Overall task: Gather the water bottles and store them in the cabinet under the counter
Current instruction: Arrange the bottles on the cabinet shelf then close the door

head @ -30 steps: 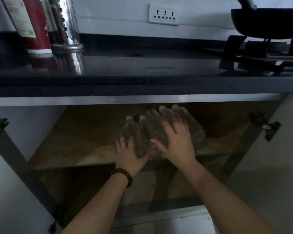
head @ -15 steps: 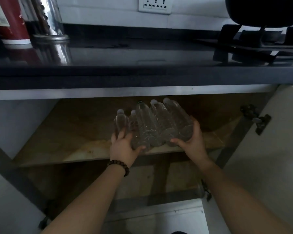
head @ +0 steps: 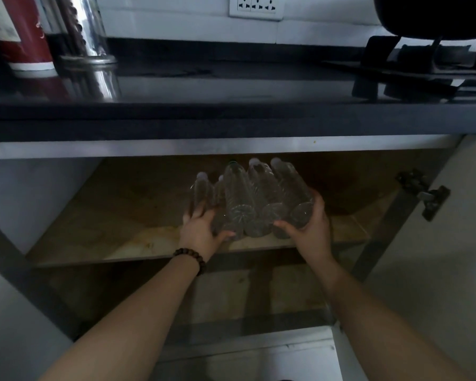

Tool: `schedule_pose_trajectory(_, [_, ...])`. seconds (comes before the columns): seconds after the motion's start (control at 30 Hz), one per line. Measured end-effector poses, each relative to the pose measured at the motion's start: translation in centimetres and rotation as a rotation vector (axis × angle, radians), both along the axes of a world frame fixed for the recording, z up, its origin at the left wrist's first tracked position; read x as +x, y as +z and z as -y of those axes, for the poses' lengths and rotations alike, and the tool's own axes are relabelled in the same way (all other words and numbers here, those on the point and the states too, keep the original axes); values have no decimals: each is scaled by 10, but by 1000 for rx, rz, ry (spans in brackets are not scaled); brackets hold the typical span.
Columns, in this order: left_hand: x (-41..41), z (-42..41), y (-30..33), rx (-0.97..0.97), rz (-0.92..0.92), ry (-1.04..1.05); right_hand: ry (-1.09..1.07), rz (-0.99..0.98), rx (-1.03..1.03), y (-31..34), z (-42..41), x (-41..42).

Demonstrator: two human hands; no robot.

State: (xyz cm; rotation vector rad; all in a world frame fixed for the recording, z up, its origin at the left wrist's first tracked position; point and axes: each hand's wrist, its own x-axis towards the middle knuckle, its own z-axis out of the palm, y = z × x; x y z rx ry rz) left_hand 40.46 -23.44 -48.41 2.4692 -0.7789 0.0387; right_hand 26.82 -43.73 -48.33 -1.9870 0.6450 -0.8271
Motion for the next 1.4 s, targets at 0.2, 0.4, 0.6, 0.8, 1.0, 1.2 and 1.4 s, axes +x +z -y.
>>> schedule_pose_trajectory(0.2, [-11,-3,10,-15,134,11,-103,-126,-348,10,-10,-14])
schedule_pose_trajectory(0.4, [-22,19,13,9,196,-164,-42,-324,-704,13,-14,0])
schedule_pose_trajectory(0.6, [-20,29,14,18,153,-112,-92,-312,-718,9,-11,8])
schedule_pose_trajectory(0.8, [-19,33,20,18,158,-96,-105,-363,-680,13,-13,14])
schedule_pose_trajectory(1.0, [-21,12,21,28,196,-19,-93,-277,-590,7,-7,-8])
schedule_pose_trajectory(1.2, [-22,-7,-4,-45,-56,144,-154,-249,-291,-11,-10,-14])
schedule_pose_trajectory(1.4, [-20,-2,-8,-122,-85,195,-196,-197,-261,-14,-11,-2])
